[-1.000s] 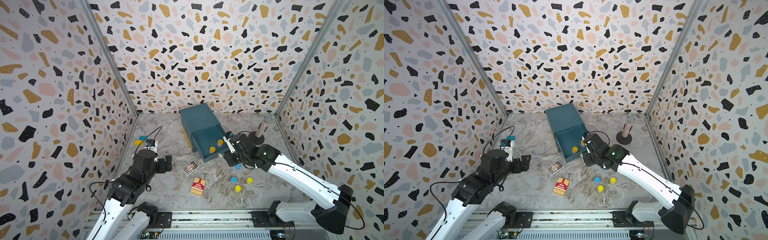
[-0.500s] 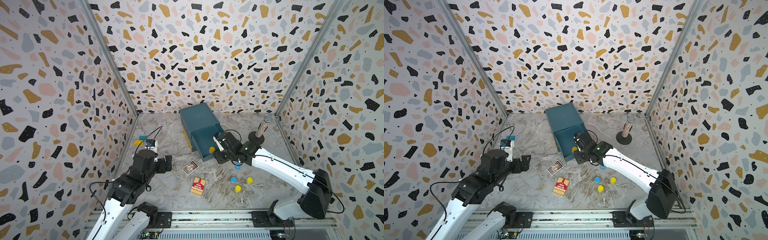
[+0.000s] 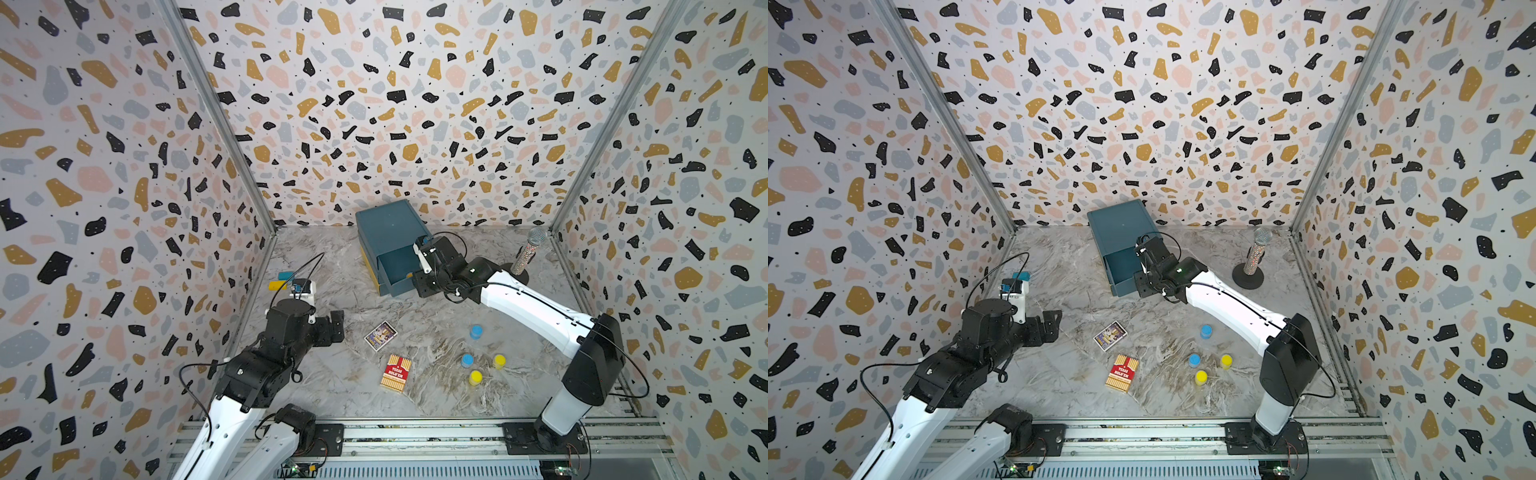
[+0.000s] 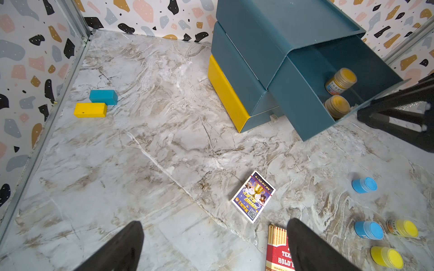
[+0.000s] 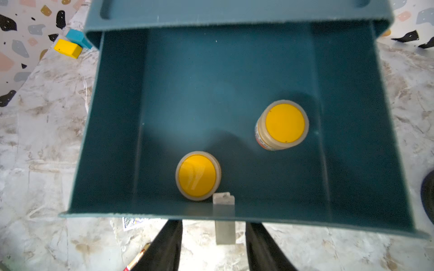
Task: Put the paint cans in the drawer according to color
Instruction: Close the drawer in the storage box.
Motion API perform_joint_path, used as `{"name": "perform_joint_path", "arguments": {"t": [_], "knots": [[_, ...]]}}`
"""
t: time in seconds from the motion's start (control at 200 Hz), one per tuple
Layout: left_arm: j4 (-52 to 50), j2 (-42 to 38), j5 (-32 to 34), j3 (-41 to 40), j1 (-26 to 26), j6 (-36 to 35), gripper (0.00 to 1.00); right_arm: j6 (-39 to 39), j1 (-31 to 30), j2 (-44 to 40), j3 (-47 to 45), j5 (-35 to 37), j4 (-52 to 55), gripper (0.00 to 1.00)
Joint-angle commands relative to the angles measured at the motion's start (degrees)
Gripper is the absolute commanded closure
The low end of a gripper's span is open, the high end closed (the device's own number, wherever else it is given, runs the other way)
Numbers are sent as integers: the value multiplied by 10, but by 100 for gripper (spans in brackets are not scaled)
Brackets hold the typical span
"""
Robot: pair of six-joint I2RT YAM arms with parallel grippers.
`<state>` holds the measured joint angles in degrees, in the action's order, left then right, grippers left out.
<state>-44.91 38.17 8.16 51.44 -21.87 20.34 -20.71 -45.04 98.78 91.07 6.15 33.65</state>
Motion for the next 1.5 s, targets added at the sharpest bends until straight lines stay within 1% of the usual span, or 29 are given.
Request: {"name": "perform_joint_path", "arguments": {"t": [0.0, 0.235, 0.416, 0.641, 0.831, 1.116, 1.222, 1.317, 1.347, 1.412, 1.492], "knots": [[20, 1, -3, -4, 2, -4, 2, 4, 10, 20, 43, -8, -30, 52], [20, 3, -4, -4, 2, -4, 2, -7, 33, 66, 101, -21, -50, 52], [20, 3, -5, -4, 3, -4, 2, -7, 40, 96, 127, -33, -73, 52], [21, 2, -4, -4, 3, -3, 2, -15, 42, 106, 125, -40, -116, 52], [20, 2, -4, -5, 3, -4, 2, -39, 43, 110, 118, -41, -145, 52], [20, 1, -4, -4, 2, -5, 2, -78, 49, 123, 122, -59, -155, 52], [21, 1, -4, -4, 3, -4, 2, -92, 51, 97, 86, -61, -174, 52], [21, 0, -4, -5, 2, -4, 2, -121, 55, 42, 8, -65, -216, 52], [20, 0, -3, -5, 2, -4, 2, -133, 57, 20, -29, -68, -237, 52], [21, 0, -4, -5, 2, -4, 2, -179, 68, -20, -106, -77, -280, 53], [21, 0, -5, -4, 2, -3, 2, -258, 90, -44, -201, -119, -368, 55]]}}
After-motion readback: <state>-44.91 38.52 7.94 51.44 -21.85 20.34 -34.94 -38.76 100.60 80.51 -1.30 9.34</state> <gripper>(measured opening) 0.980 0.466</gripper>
